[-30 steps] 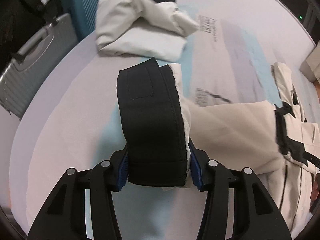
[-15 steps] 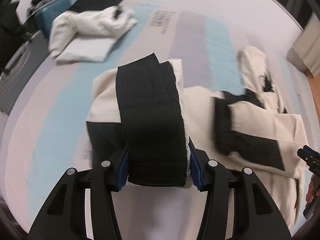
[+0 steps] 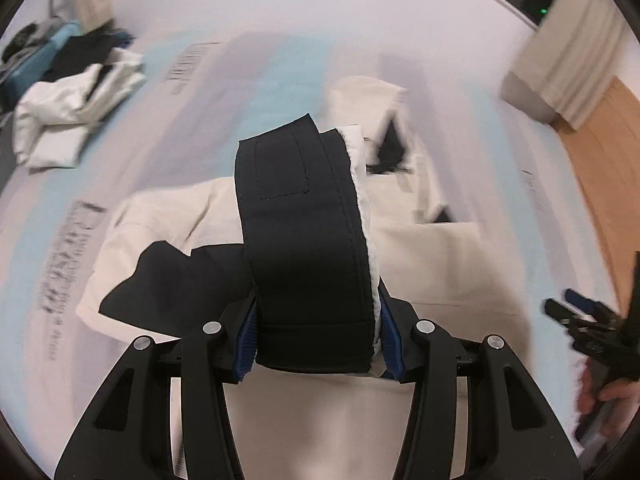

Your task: Fold large clothes

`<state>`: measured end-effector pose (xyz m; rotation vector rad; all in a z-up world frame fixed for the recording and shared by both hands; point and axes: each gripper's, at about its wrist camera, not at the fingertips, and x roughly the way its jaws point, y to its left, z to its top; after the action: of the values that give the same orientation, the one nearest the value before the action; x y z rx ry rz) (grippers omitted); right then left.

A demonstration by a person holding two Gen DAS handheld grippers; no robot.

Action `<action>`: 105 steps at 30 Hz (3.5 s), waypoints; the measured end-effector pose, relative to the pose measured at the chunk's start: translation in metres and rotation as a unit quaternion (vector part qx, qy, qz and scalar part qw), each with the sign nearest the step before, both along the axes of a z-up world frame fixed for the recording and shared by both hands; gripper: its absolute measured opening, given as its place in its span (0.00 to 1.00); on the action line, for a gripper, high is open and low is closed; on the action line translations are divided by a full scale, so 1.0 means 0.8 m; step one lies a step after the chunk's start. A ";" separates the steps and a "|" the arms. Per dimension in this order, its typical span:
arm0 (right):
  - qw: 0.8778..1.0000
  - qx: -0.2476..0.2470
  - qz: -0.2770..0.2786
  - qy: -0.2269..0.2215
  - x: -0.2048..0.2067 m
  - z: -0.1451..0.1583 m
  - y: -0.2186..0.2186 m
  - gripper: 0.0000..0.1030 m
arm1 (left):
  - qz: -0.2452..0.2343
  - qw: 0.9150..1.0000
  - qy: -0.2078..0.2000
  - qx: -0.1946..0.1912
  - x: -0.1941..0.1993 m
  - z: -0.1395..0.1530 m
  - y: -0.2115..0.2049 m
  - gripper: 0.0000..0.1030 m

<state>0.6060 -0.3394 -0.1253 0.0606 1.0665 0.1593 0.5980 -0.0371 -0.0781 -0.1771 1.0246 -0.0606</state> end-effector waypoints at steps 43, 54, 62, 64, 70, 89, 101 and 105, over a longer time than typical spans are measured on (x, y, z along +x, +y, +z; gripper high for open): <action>0.993 -0.008 -0.115 0.019 -0.064 -0.042 -0.222 0.84 | -0.160 0.984 0.058 -0.057 0.034 -0.085 -0.349 0.82; 0.996 -0.010 -0.093 0.004 -0.060 -0.021 -0.208 0.84 | -0.196 0.978 0.062 -0.046 0.016 -0.068 -0.344 0.93; 0.999 0.002 -0.025 -0.021 -0.004 -0.001 -0.105 0.84 | -0.167 0.985 0.041 0.025 0.046 -0.041 -0.218 0.94; 1.000 0.006 -0.006 -0.027 0.018 0.006 -0.072 0.84 | -0.156 0.986 0.045 0.042 0.065 -0.043 -0.179 0.94; 0.998 0.007 0.044 -0.043 0.084 0.024 0.006 0.84 | -0.132 0.989 0.034 0.057 0.134 -0.033 -0.081 0.94; 0.994 0.049 0.098 -0.018 0.314 -0.045 0.096 0.84 | -0.137 0.989 0.034 0.041 0.348 -0.092 -0.032 0.94; 0.995 0.062 0.075 -0.011 0.418 -0.100 0.113 0.76 | -0.106 0.993 0.044 0.029 0.431 -0.137 -0.018 0.94; 0.995 0.068 0.075 -0.006 0.443 -0.109 0.116 0.73 | -0.113 0.992 0.039 0.029 0.444 -0.144 -0.019 0.94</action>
<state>0.9607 -0.2463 -0.2125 0.1012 1.0472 0.3677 0.9530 -0.0521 -0.1931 -0.0094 1.1194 -0.2316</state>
